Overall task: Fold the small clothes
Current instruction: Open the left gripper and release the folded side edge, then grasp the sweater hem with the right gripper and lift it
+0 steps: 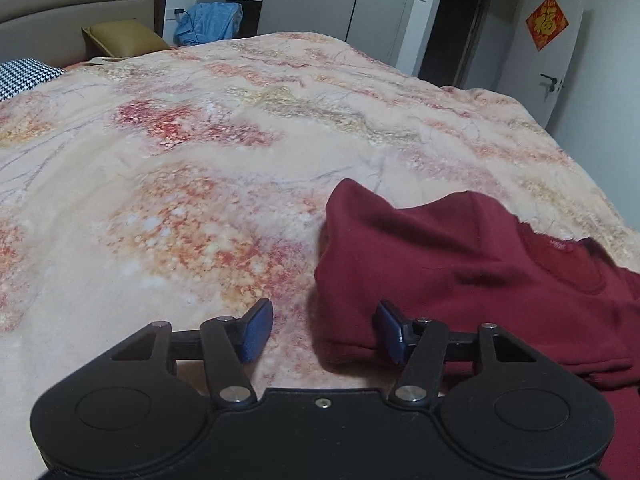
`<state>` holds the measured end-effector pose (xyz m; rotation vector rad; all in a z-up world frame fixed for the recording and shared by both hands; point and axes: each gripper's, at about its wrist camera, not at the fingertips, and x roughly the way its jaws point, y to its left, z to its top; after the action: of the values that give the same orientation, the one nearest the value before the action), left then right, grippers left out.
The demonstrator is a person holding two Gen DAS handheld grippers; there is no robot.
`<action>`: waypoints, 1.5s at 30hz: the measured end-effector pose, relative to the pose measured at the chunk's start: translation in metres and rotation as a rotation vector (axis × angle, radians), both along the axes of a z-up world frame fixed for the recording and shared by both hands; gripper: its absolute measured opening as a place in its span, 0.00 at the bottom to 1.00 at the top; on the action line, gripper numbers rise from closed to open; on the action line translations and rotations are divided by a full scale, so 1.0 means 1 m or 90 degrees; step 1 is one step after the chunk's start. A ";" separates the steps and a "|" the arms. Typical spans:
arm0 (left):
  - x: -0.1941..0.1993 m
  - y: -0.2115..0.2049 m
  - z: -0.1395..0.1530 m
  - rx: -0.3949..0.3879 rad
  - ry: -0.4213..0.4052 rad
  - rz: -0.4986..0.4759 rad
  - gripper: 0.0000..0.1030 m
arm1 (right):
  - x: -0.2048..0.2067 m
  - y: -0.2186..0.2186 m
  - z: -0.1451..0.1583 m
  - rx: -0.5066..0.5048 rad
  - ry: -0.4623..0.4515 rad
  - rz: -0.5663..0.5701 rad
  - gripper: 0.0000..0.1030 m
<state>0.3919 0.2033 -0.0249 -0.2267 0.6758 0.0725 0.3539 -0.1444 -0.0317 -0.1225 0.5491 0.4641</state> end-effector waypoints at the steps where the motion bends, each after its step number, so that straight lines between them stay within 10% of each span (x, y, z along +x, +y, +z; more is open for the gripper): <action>1: 0.000 -0.001 -0.001 0.006 -0.001 0.002 0.59 | -0.003 -0.002 -0.003 -0.009 0.003 -0.004 0.68; 15: -0.054 -0.046 0.039 0.141 -0.016 0.016 0.99 | -0.060 -0.034 0.009 -0.010 -0.038 -0.017 1.00; 29: -0.169 -0.114 0.090 0.183 -0.040 -0.029 0.99 | -0.172 -0.062 0.024 -0.024 -0.070 -0.010 1.00; 45: -0.260 -0.151 0.073 0.148 -0.034 -0.043 0.99 | -0.275 -0.074 0.014 -0.047 -0.107 0.013 1.00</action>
<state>0.1317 0.0526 0.0484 0.0179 0.6152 0.0789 0.0790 -0.2186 -0.0177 -0.2351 0.4002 0.4485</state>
